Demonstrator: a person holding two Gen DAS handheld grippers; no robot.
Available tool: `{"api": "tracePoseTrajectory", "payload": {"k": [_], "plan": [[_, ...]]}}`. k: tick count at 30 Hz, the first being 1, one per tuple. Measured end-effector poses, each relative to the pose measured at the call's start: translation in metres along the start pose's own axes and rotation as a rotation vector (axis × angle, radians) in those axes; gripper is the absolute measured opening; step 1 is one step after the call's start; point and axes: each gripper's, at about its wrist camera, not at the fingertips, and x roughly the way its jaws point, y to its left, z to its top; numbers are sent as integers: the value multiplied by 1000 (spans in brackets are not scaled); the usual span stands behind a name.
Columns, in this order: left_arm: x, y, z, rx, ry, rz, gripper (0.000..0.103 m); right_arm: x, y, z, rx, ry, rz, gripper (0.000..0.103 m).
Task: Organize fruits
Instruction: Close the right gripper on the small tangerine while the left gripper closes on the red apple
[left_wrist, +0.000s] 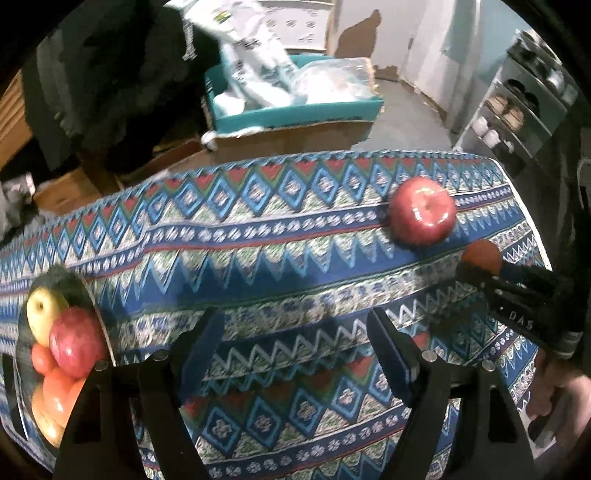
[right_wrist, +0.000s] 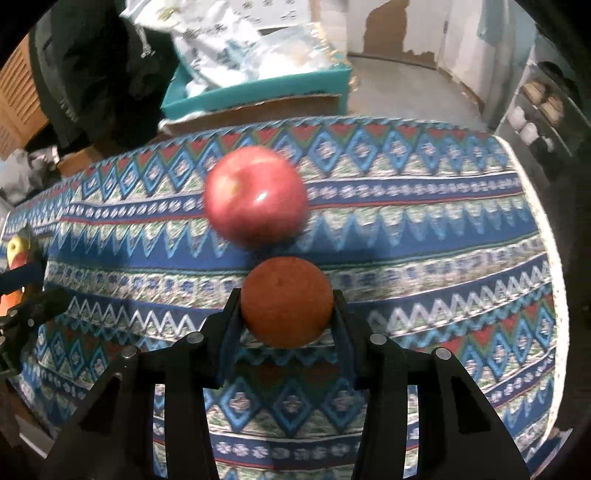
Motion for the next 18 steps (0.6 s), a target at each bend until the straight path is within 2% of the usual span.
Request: {"api": "tracePoseTrajectory", "payload": {"k": [6, 11, 18], "plan": [[6, -26, 11, 44, -8, -18, 81, -12, -26, 6, 28, -24, -39, 45], [17, -50, 28, 59, -7, -83, 81, -21, -46, 8, 43, -37, -69, 45], [36, -84, 49, 112, 1, -92, 81, -18, -56, 11, 49, -50, -100, 45]]}}
